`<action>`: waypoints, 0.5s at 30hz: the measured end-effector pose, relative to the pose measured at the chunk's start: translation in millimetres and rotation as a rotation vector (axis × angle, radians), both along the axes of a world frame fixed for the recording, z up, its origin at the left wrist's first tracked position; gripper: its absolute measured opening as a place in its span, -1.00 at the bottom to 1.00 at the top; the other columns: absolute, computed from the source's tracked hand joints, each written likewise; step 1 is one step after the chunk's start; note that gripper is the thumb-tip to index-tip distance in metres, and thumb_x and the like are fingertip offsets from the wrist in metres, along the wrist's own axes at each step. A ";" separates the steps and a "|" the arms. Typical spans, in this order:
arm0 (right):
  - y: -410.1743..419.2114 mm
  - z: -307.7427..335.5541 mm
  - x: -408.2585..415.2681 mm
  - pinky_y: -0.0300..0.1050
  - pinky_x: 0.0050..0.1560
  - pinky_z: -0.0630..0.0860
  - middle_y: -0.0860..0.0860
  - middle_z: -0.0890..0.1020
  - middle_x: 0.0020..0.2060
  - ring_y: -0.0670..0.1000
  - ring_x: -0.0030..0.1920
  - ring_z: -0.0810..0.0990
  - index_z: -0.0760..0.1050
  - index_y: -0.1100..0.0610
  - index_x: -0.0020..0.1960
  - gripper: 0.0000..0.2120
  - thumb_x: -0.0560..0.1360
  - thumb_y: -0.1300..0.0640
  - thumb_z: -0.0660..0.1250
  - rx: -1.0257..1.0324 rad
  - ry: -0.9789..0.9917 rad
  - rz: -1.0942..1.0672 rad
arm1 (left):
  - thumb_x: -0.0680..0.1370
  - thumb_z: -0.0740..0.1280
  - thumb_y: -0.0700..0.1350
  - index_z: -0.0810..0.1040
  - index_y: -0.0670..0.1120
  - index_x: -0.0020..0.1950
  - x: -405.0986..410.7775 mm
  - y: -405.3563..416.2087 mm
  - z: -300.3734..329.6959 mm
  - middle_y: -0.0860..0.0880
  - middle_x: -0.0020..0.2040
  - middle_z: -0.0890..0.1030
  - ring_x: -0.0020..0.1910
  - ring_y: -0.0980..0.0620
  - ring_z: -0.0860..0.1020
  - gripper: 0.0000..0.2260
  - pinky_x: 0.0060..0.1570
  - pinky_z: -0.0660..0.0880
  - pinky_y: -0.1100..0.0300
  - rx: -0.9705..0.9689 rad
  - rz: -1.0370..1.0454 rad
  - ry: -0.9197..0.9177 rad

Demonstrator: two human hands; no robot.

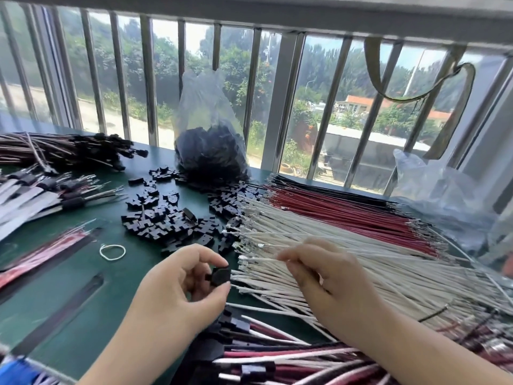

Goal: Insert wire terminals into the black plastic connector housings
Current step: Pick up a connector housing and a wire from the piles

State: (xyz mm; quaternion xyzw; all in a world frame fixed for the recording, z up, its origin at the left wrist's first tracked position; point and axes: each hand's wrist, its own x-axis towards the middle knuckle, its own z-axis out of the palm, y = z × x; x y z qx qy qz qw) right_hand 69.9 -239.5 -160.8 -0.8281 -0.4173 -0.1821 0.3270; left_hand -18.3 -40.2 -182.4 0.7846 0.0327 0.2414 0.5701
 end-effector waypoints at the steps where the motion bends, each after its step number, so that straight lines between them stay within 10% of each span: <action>1: 0.2 -0.2 -1.3 -0.34 -0.28 0.42 -0.26 0.52 -0.23 -0.13 -0.24 0.53 0.54 -0.18 0.09 -0.80 0.52 0.00 0.23 0.000 0.021 0.040 | 0.33 0.47 -0.31 0.63 0.11 -0.17 0.9 -1.9 0.2 0.00 -0.35 0.54 -0.44 0.18 0.44 -0.70 -0.37 0.44 0.37 -0.013 -0.021 -0.004; 8: 2.2 -5.4 -0.1 -0.44 -0.28 0.38 -0.26 0.54 -0.29 -0.17 -0.26 0.54 0.60 -0.09 0.03 -0.84 0.49 0.05 0.31 -0.003 0.099 0.097 | 0.12 0.50 -0.15 0.67 -0.10 -0.20 -0.3 -8.0 7.2 -0.04 -0.03 0.69 -0.05 0.08 0.66 -0.73 -0.09 0.57 0.32 -0.284 -0.214 -0.139; 15: -1.5 -2.5 0.8 -0.50 -0.24 0.37 -0.24 0.57 -0.17 -0.23 -0.20 0.56 0.57 -0.06 0.18 -0.62 0.47 0.30 0.27 0.117 0.043 0.069 | 0.11 0.60 0.07 0.66 0.09 -0.23 -4.5 -3.8 5.1 0.06 -0.28 0.66 -0.38 0.13 0.60 -0.71 -0.29 0.52 0.37 0.054 0.022 -0.075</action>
